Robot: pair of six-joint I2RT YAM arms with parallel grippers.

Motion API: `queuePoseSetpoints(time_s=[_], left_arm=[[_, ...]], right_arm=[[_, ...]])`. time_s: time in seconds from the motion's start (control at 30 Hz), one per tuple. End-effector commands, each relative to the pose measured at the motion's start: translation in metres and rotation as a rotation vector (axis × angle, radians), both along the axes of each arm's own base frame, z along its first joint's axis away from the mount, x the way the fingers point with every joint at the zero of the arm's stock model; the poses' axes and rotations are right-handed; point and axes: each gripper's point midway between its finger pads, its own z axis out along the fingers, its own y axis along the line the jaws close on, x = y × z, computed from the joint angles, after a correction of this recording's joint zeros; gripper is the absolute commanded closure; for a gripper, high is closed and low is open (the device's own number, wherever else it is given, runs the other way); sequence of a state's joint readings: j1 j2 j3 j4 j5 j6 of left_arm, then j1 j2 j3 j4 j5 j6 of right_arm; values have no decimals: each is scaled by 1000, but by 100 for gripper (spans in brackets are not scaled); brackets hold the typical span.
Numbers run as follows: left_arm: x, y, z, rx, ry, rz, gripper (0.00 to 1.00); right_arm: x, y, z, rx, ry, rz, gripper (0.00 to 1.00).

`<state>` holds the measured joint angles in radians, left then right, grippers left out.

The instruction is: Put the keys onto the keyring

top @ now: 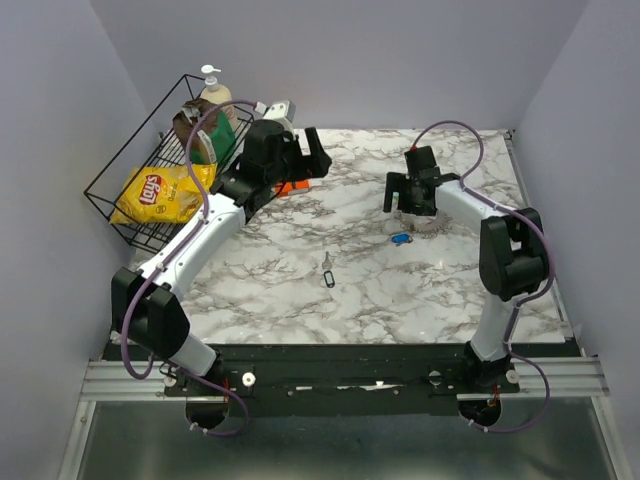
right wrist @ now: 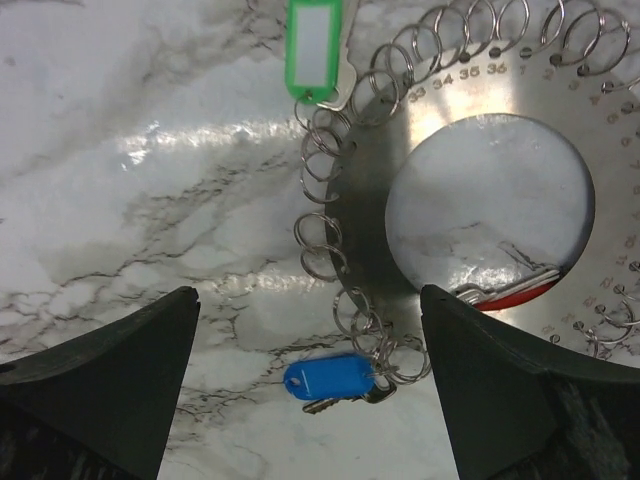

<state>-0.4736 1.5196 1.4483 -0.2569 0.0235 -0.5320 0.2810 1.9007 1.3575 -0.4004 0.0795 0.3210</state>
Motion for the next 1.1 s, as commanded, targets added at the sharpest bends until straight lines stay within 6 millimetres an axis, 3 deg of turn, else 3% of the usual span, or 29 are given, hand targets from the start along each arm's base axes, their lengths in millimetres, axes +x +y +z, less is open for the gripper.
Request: queuePoseSetpoints(time_s=[0.0, 0.2, 0.6, 0.87, 1.07], left_arm=[[-10, -6, -30, 8, 74, -45, 1], [-8, 0, -42, 85, 87, -44, 1], [-11, -2, -38, 71, 75, -58, 1], [-11, -2, -40, 72, 83, -60, 1], [-10, -2, -41, 78, 80, -56, 1]], right_arm=[[-15, -8, -14, -38, 109, -8, 0], [-16, -1, -25, -13, 137, 22, 0], [-2, 7, -37, -10, 171, 73, 0], [-20, 19, -47, 55, 257, 117, 0], [-39, 45, -34, 212, 267, 183, 0]])
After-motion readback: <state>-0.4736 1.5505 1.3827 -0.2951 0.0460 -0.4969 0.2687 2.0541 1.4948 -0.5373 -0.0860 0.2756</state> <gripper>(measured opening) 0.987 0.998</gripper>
